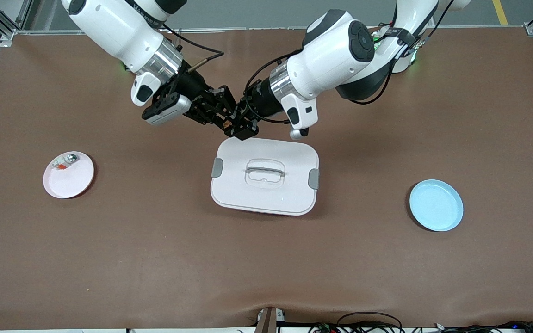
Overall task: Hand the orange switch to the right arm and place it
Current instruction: 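Close the right gripper on the switch held by the left gripper, then open the left gripper and withdraw it while the right gripper carries switch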
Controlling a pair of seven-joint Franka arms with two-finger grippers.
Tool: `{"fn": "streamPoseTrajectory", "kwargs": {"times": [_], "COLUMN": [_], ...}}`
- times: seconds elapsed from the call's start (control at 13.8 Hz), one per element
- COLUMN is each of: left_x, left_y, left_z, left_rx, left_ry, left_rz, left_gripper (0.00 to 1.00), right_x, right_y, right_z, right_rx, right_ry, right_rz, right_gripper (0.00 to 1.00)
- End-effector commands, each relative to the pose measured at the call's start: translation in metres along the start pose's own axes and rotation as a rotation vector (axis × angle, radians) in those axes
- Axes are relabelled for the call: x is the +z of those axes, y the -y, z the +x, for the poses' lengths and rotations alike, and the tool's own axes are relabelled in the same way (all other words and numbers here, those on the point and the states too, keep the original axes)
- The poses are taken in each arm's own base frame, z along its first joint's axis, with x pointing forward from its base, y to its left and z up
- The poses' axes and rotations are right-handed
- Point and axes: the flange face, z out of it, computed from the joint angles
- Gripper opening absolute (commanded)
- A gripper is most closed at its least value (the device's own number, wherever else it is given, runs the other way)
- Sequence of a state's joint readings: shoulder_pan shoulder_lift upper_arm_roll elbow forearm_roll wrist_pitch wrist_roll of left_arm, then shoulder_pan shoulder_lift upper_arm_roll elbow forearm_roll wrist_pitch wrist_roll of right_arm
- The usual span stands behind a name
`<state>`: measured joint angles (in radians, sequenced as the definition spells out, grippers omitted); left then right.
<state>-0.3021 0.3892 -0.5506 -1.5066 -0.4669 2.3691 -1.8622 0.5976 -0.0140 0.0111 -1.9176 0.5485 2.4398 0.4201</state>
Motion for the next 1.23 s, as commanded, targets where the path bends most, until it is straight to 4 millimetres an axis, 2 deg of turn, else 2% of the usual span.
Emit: {"fn": "streamPoseTrajectory", "kwargs": {"times": [0.0, 0.14, 0.22, 0.29, 0.36, 0.43, 1.01, 1.16], "left_x": [-0.003, -0.003, -0.003, -0.003, -0.002, -0.003, -0.010, -0.025], "left_y": [-0.001, -0.001, -0.001, -0.001, 0.000, -0.001, -0.006, -0.010], "left_z": [-0.005, -0.004, -0.004, -0.004, -0.005, -0.005, 0.006, 0.017], "left_rx": [0.001, 0.003, 0.003, 0.011, 0.020, 0.018, 0.034, 0.036], "left_ry": [-0.011, -0.012, -0.012, -0.019, -0.023, -0.024, -0.038, -0.056], "left_rz": [-0.021, -0.020, -0.020, -0.022, -0.023, -0.026, -0.033, -0.046], "left_gripper": [0.32, 0.33, 0.38, 0.53, 0.85, 1.00, 1.00, 1.00], "right_x": [0.004, 0.004, 0.004, 0.004, 0.004, 0.004, 0.001, 0.000], "right_y": [0.001, 0.001, 0.001, 0.002, 0.001, 0.001, -0.005, -0.009], "right_z": [0.005, 0.006, 0.005, 0.005, 0.005, 0.005, 0.012, 0.014], "right_rx": [0.009, 0.009, 0.007, 0.006, 0.006, 0.001, -0.064, -0.126], "right_ry": [0.009, 0.008, 0.009, 0.010, 0.010, 0.010, 0.003, 0.026], "right_rz": [0.007, 0.008, 0.007, 0.007, 0.006, 0.006, -0.002, -0.013], "right_gripper": [0.00, 0.00, 0.00, 0.00, 0.00, 0.00, 0.00, 0.00]}}
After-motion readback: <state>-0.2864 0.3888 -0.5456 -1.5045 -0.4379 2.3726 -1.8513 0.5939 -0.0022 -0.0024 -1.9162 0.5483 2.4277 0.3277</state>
